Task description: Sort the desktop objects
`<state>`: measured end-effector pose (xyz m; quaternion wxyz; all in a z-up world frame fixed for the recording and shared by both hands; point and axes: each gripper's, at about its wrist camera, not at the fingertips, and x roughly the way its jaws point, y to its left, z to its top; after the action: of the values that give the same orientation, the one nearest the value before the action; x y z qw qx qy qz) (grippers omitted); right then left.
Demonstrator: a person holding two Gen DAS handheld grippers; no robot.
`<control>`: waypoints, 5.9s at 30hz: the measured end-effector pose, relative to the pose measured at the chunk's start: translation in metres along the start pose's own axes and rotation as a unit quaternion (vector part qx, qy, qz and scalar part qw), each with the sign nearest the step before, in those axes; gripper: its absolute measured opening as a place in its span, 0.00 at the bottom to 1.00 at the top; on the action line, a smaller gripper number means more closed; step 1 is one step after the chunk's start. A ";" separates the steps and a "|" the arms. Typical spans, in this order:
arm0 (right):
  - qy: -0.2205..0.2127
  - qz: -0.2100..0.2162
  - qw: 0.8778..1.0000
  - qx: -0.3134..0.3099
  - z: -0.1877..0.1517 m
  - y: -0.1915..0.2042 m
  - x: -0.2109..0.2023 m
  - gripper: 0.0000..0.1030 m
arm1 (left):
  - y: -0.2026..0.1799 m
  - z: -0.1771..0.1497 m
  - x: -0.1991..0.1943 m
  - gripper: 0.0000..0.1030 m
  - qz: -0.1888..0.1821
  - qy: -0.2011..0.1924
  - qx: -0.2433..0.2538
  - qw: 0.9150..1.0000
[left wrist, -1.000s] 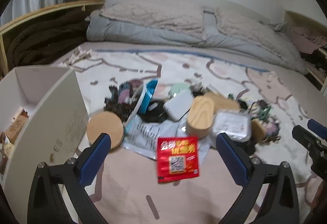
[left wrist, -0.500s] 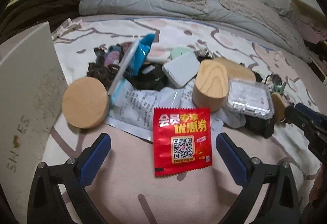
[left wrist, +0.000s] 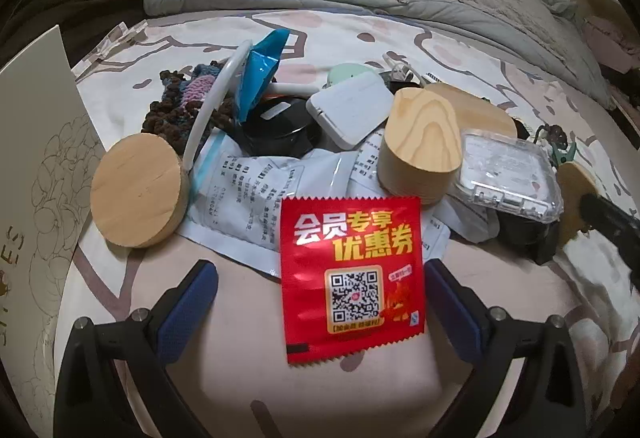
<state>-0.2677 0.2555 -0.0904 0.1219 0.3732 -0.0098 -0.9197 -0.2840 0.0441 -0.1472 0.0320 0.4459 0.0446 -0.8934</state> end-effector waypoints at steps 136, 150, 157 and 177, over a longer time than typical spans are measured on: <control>0.060 0.020 0.997 0.051 -0.039 -0.015 0.018 0.54 | 0.004 -0.021 -0.023 0.73 -0.126 0.035 0.173 0.976; 0.055 0.019 0.997 0.051 -0.039 -0.015 0.016 0.54 | 0.006 -0.024 -0.029 0.61 -0.100 0.025 0.171 0.980; 0.044 0.024 0.997 0.058 -0.039 -0.016 0.010 0.54 | 0.007 -0.027 -0.037 0.61 -0.083 0.012 0.166 0.983; -0.009 0.031 0.999 0.038 -0.035 0.011 -0.049 0.54 | 0.020 -0.023 -0.103 0.61 -0.083 -0.071 0.108 0.988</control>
<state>-0.2076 0.2590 -0.0811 0.1357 0.3692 -0.0577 -0.9176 -0.2020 0.0287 -0.0803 -0.0877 0.3772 -0.0178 -0.9218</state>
